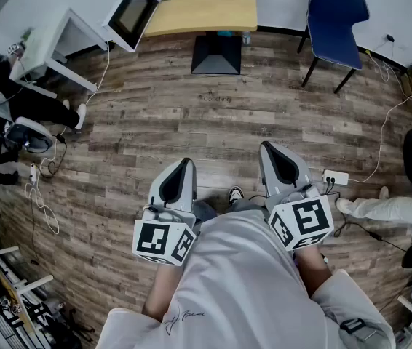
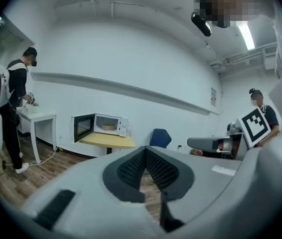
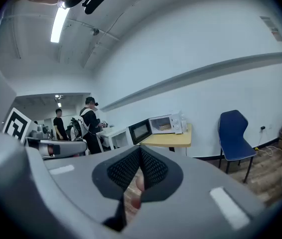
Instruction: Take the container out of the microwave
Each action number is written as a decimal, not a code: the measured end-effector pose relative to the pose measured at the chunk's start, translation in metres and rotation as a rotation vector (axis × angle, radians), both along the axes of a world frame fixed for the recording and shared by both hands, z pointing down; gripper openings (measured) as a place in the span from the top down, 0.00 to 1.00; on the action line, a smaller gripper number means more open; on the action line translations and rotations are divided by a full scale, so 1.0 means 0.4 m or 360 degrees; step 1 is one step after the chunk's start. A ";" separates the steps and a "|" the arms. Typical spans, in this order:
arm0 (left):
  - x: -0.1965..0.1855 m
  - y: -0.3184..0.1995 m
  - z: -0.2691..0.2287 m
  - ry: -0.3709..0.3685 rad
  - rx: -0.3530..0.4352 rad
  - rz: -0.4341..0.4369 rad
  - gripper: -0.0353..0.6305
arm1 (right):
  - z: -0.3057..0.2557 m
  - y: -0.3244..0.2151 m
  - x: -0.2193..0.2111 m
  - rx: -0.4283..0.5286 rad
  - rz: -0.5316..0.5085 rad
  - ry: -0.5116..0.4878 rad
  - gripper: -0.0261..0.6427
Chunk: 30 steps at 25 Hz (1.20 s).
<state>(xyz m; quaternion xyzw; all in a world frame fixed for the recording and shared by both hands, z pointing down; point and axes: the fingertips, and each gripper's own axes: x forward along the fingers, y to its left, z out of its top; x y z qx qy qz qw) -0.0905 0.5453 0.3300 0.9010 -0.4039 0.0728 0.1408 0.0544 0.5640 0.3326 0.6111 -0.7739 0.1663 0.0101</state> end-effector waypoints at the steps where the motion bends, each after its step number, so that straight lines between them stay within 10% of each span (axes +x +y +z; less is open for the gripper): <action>1: 0.005 0.001 0.002 0.0004 -0.0005 0.0004 0.95 | 0.002 -0.002 0.000 0.0003 -0.0010 0.0014 0.94; 15: 0.033 -0.059 0.068 0.0059 -0.0123 0.0071 0.95 | 0.069 -0.060 0.019 -0.0163 0.0023 -0.0145 0.94; 30: 0.147 -0.351 0.050 -0.0279 0.0185 0.0460 0.95 | 0.067 -0.354 -0.043 -0.0271 -0.0062 0.0049 0.94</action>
